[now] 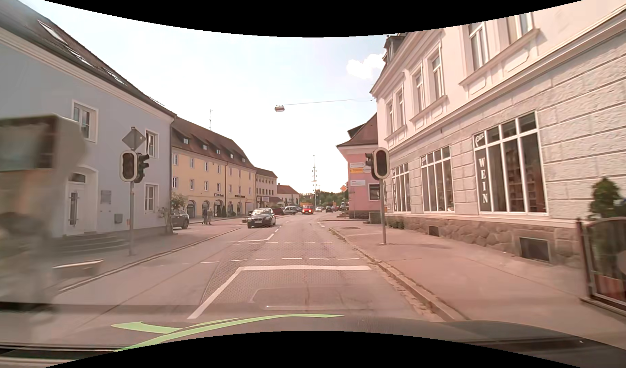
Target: Follow the waypoints while adhering to traffic rules and regulations
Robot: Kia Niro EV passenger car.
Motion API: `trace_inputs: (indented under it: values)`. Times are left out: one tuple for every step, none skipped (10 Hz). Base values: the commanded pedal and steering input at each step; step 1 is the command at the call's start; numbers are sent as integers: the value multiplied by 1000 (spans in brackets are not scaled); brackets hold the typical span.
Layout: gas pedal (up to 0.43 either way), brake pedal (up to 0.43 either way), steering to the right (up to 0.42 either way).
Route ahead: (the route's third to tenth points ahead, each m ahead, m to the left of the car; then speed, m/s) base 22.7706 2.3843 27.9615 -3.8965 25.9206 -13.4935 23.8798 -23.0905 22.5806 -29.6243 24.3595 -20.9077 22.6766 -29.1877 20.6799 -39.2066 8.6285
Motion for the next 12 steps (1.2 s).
trace_inputs:
  values:
    - [0, 207, -18]
    - [0, 213, -20]
    - [0, 213, -21]
    - [0, 213, -21]
    - [0, 213, -21]
    - [0, 220, -21]
    - [0, 226, -21]
    - [0, 226, -19]
    - [0, 232, -19]
    - [0, 232, -19]
    - [0, 238, -18]
    - [0, 238, -18]
